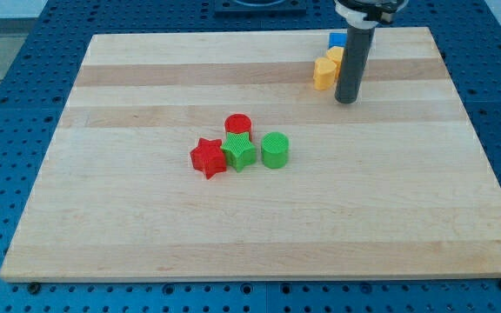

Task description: Move the yellow hexagon towards the center left

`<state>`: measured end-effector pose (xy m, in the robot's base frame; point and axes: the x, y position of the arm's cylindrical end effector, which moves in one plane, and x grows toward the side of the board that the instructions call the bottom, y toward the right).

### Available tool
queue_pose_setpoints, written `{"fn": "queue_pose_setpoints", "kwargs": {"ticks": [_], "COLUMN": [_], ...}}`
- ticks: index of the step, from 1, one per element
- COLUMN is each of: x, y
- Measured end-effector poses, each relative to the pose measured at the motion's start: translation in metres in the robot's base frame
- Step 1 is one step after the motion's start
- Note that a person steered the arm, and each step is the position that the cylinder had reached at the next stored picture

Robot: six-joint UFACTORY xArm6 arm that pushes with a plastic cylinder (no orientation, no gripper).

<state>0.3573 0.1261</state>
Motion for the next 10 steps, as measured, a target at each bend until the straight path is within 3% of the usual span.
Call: {"fn": "queue_pose_setpoints", "kwargs": {"ticks": [5, 6, 7, 9, 10], "x": [0.019, 0.019, 0.0, -0.083, -0.073], "y": [0.031, 0.073, 0.125, 0.121, 0.087]}}
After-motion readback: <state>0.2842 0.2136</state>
